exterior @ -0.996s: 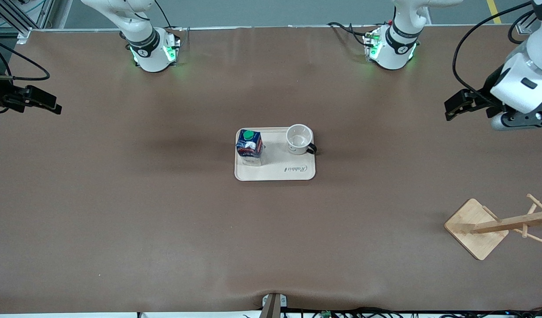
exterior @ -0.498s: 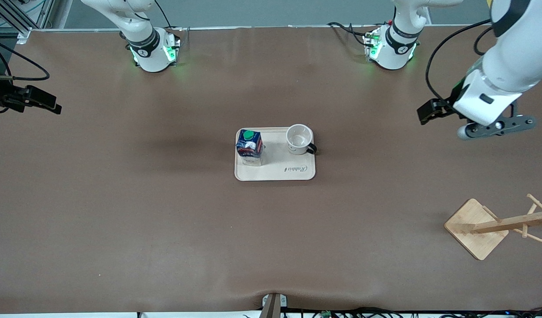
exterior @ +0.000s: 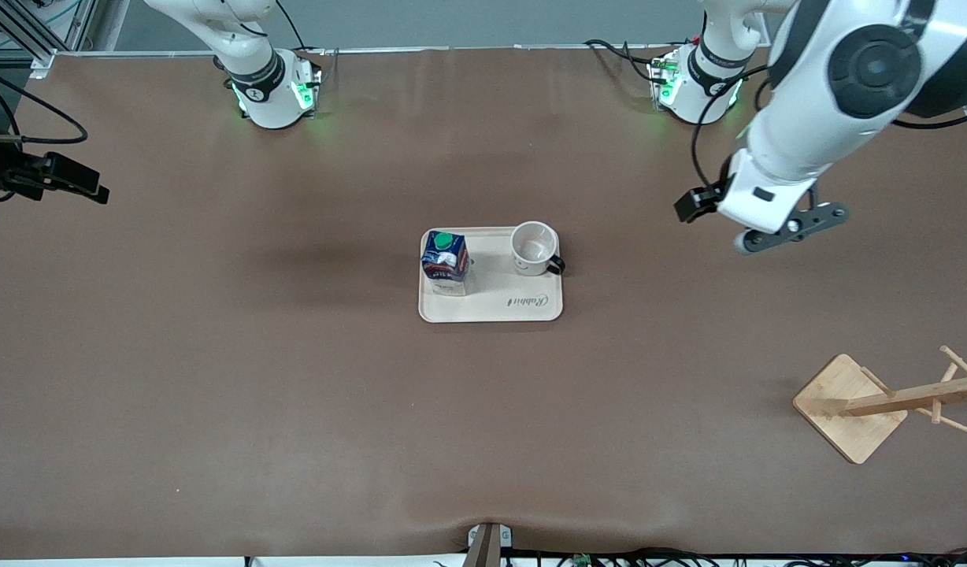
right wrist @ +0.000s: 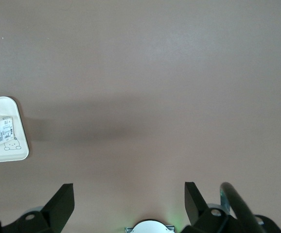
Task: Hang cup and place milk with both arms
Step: 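Move the left gripper from rest toward the white mug on the tray, then lower the left gripper over the white mug's rim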
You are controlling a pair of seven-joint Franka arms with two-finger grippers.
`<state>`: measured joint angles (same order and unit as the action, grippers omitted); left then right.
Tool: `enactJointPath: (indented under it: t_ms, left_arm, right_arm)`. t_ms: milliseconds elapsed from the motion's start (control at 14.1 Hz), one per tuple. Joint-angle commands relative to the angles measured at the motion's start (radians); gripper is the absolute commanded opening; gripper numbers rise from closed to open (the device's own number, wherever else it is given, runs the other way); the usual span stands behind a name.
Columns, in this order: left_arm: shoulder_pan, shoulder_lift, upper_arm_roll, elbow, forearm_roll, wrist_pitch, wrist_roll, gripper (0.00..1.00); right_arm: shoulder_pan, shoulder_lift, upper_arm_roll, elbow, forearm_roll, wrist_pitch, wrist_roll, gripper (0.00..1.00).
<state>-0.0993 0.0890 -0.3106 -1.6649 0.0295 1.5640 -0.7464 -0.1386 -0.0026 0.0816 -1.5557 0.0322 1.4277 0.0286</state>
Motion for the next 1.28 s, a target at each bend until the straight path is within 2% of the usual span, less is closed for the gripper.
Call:
enactJointPath:
  t_ms: [0, 427, 1210]
  left_arm:
    - [0.007, -0.014, -0.044, -0.093, 0.009, 0.091, -0.102, 1.00]
    - [0.006, -0.014, -0.125, -0.231, 0.009, 0.267, -0.295, 1.00]
    - [-0.037, 0.044, -0.142, -0.246, 0.015, 0.341, -0.422, 1.00]
  right_arm:
    - [-0.021, 0.001, 0.012, 0.011, 0.008, -0.009, -0.013, 1.00]
    - [-0.024, 0.004, 0.012, 0.012, 0.002, -0.006, -0.015, 1.00]
    - [-0.027, 0.004, 0.009, 0.011, 0.008, -0.004, -0.042, 1.00]
